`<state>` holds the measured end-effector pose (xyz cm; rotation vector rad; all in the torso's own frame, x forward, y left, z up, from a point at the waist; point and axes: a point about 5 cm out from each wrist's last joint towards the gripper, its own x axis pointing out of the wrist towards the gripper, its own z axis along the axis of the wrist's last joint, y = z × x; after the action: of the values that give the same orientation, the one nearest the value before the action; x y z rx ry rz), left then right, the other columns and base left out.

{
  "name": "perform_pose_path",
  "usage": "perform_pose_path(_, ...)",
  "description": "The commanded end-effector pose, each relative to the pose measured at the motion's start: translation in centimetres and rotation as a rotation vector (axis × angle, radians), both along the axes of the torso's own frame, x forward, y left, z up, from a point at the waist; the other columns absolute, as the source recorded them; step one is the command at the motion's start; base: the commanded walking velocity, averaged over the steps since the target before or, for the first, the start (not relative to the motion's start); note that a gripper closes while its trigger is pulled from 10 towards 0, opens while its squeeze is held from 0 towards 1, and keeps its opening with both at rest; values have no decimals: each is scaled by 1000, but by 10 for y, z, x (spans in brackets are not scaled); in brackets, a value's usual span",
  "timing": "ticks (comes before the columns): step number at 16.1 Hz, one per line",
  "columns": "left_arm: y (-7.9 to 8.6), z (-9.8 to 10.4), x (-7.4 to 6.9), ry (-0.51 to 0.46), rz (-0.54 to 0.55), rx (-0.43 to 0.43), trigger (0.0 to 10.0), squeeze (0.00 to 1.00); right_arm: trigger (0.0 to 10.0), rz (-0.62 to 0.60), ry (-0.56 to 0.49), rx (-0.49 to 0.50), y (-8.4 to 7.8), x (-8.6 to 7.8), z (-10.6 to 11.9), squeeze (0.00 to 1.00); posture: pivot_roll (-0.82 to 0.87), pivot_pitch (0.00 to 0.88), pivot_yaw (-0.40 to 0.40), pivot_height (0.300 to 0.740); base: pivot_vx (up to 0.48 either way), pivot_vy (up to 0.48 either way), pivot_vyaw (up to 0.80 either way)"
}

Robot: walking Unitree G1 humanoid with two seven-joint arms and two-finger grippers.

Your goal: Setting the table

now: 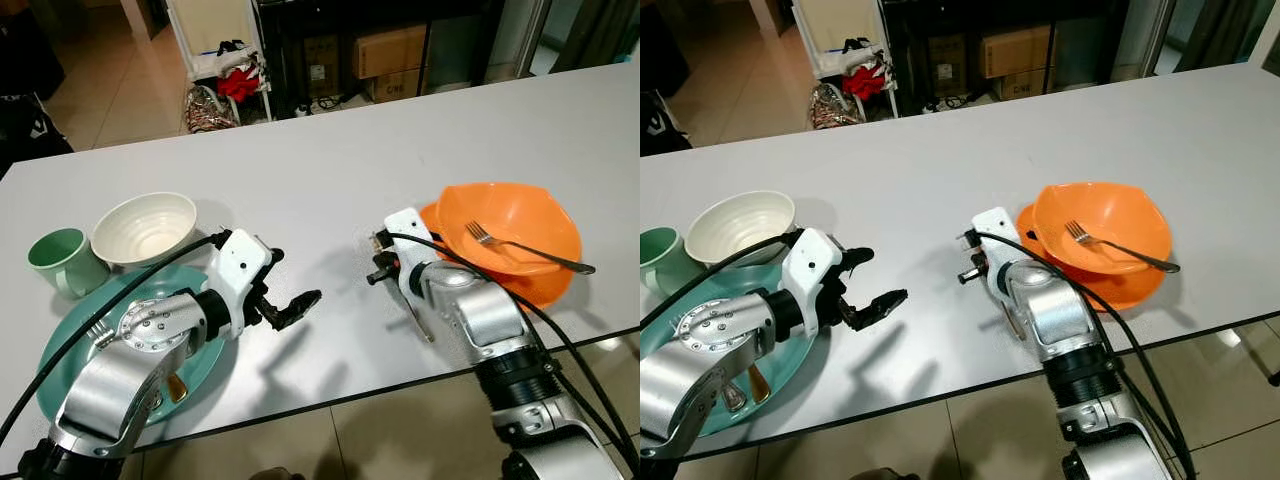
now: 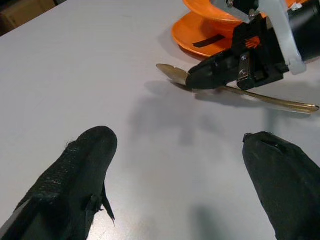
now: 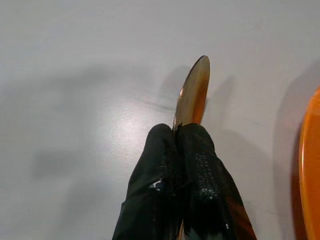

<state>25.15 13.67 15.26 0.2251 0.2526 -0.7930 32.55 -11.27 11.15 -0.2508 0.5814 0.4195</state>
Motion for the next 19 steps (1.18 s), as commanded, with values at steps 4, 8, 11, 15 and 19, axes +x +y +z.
perform_pose_path(4,-1,4,7,-33,11,5,10000,0,0,21,-135,23,-11,13,46,0,5,0,124,740,0,0,0)
perform_pose_path(8,-2,4,9,-35,14,0,10000,0,0,68,-246,91,-15,18,84,0,-2,0,123,740,0,0,0)
perform_pose_path(11,-3,3,8,-37,17,-3,10000,0,10000,133,-221,32,-13,12,78,0,-1,0,113,740,0,0,0)
perform_pose_path(15,-2,1,7,-33,17,3,10000,0,10000,109,-121,13,8,-4,47,1000,1,0,114,740,0,0,0)
perform_pose_path(19,0,2,4,-32,15,8,10000,0,10000,-118,-110,35,14,-12,20,1000,26,0,112,740,0,0,0)
